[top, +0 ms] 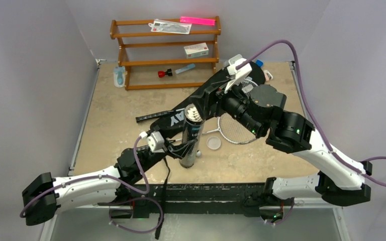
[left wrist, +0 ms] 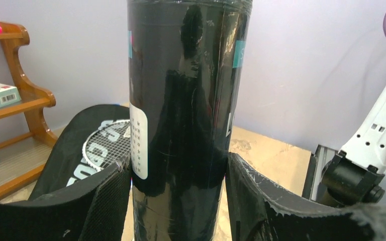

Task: Pack up the badminton gear
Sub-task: Adjust the shuttlecock in the shuttle tube.

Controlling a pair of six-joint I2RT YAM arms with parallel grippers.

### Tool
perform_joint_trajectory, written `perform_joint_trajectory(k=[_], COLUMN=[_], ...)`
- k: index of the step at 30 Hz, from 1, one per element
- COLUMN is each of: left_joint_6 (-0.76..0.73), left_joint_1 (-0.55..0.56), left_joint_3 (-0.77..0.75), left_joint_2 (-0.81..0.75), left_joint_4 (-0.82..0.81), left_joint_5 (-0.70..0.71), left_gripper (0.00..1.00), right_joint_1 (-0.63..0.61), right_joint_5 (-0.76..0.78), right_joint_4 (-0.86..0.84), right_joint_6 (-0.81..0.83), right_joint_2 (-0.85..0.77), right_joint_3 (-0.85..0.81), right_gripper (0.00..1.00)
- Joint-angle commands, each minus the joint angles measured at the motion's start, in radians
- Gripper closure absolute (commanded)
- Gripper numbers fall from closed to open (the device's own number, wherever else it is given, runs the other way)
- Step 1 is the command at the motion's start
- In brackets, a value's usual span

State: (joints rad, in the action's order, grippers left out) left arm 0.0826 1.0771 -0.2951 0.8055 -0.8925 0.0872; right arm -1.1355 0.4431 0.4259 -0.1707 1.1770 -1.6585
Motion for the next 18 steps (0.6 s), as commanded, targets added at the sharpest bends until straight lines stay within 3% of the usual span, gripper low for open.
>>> perform_joint_trajectory(k=[1,9,18], left_joint_6=[-0.05,-0.054,-0.03], left_joint_1=[-0.003,-0.003,-0.003], left_joint_3=[0.055,0.108,0.09], left_joint_2=[0.023,-0.006,-0.028], left_joint_4=[-0.266,-0.254,-0.174], left_joint_5=[0.018,0.023,0.015], left_gripper=[0.53,0.55,0.54], right_joint_1=[0.011,0.011,0.011], right_joint_5=[-0.05,-0.136,-0.302], right_joint_4=[-0.063,0.061,0.138], right_joint_6=[0.016,-0.039,-0.07], right_joint_2=[0.007,-0.033,-0.115], right_joint_3=[0.015,-0.012,0.033], right_gripper=[0.2,0.21,0.34])
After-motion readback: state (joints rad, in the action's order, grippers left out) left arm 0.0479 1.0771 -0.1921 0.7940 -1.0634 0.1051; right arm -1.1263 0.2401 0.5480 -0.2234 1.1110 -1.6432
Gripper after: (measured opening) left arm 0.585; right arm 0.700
